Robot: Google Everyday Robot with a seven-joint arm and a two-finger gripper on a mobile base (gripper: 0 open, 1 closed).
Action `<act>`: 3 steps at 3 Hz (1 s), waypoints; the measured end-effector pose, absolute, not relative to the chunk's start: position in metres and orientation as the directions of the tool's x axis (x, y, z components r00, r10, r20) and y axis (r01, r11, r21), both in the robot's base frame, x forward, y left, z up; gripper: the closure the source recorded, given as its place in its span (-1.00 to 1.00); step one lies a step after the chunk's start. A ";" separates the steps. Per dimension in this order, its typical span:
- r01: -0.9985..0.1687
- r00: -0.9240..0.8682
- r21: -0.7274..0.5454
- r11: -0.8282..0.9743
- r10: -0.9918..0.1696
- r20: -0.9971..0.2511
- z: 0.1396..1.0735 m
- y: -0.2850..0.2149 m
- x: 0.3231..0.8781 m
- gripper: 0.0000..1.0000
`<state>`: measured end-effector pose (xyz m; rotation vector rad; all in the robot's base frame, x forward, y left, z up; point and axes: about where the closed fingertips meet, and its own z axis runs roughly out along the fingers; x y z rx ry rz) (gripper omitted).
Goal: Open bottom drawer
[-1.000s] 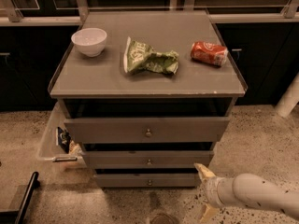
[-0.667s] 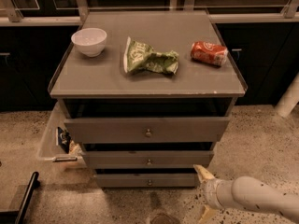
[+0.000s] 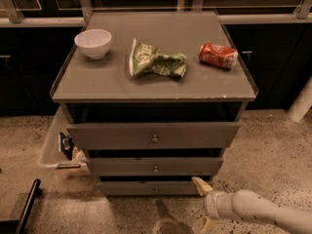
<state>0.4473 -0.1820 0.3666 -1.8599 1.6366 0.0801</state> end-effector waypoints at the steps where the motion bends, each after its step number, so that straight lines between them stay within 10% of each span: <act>1: -0.906 0.271 -0.420 -0.050 -0.831 -0.486 0.333 -0.174 0.456 -1.00; 3: -0.914 0.289 -0.400 -0.073 -0.809 -0.512 0.299 -0.170 0.459 -1.00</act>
Offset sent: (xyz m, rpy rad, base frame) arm 0.0155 0.0118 -0.0997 0.0817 0.0503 0.1421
